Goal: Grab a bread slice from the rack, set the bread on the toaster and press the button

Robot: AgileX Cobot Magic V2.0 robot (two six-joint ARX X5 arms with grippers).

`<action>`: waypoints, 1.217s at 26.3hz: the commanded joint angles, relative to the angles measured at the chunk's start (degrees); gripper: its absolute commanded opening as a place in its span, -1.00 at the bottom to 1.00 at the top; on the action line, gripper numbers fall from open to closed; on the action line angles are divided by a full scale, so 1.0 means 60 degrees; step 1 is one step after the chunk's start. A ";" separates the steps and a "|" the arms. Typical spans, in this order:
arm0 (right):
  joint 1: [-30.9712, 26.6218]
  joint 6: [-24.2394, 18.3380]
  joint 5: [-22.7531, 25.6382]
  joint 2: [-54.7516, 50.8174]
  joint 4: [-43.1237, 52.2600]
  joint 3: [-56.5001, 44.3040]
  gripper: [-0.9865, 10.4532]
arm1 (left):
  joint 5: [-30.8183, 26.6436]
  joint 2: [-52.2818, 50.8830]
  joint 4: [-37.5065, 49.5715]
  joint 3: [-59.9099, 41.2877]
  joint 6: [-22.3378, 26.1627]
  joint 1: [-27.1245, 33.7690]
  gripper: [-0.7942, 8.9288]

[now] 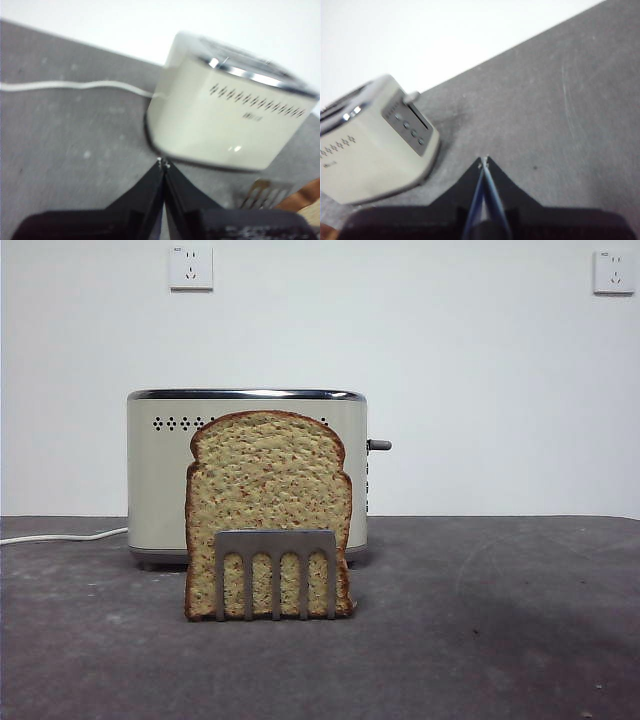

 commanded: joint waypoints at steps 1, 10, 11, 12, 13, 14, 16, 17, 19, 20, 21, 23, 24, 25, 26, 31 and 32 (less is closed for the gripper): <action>0.0011 -0.0270 -0.0255 0.0605 -0.0200 0.0670 -0.85 | 0.0215 0.0084 -0.0193 0.0543 -0.0062 0.0022 -0.85; 0.0011 -0.1778 -0.1785 0.2962 -0.1909 0.3541 -0.85 | 0.1545 0.1501 -0.1144 0.2688 0.0612 0.0022 -0.85; 0.0011 -0.2025 -0.2011 0.3235 -0.2193 0.3898 -0.85 | 0.1829 0.1752 -0.1300 0.2965 0.0841 0.0022 -0.85; 0.0011 -0.2259 -0.2222 0.3464 -0.2459 0.4204 -0.85 | 0.2095 0.1967 -0.1453 0.3202 0.1067 0.0022 -0.85; 0.0011 -0.2532 -0.2415 0.3730 -0.2779 0.4561 -0.85 | 0.2408 0.2229 -0.1657 0.3486 0.1344 0.0022 -0.85; 0.0011 -0.2772 -0.2572 0.3952 -0.3056 0.4852 -0.85 | 0.2667 0.2455 -0.1836 0.3723 0.1603 0.0018 -0.85; 0.0011 -0.3340 -0.3016 0.4422 -0.3712 0.5493 -0.85 | 0.3238 0.2962 -0.2299 0.4266 0.2226 0.0018 -0.85; 0.0011 -0.3617 -0.3242 0.4641 -0.4044 0.5792 -0.85 | 0.3519 0.3206 -0.2532 0.4517 0.2539 0.0018 -0.85; 0.0011 -0.4076 -0.3508 0.4962 -0.4645 0.6273 -0.85 | 0.3942 0.3588 -0.2991 0.4936 0.3049 0.0018 -0.85; 0.0018 -0.4360 -0.3581 0.5147 -0.5056 0.6572 -0.85 | 0.4156 0.3832 -0.3326 0.5209 0.3373 0.0011 -0.85; 0.0018 -0.4561 -0.3676 0.5275 -0.5344 0.6772 -0.85 | 0.4284 0.4000 -0.3581 0.5399 0.3621 0.0000 -0.85; 0.0029 -0.4943 -0.3807 0.5504 -0.5931 0.7162 -0.85 | 0.4590 0.4346 -0.4171 0.5792 0.4087 -0.0036 -0.85; 0.0029 -0.5085 -0.3821 0.5574 -0.6131 0.7289 -0.85 | 0.4670 0.4466 -0.4397 0.5927 0.4258 -0.0062 -0.85; 0.0029 -0.5217 -0.3898 0.5628 -0.6309 0.7399 -0.85 | 0.4707 0.4586 -0.4626 0.6054 0.4401 -0.0098 -0.85; 0.0029 -0.5333 -0.3967 0.5661 -0.6433 0.7468 -0.85 | 0.4699 0.4681 -0.4823 0.6156 0.4557 -0.0135 -0.85; 0.0029 -0.5410 -0.3974 0.5676 -0.6495 0.7493 -0.85 | 0.4685 0.4805 -0.5067 0.6269 0.4750 -0.0262 -0.84; 0.0029 -0.5410 -0.3974 0.5676 -0.6499 0.7493 -0.85 | 0.4677 0.4809 -0.5056 0.6273 0.4750 -0.0277 -0.83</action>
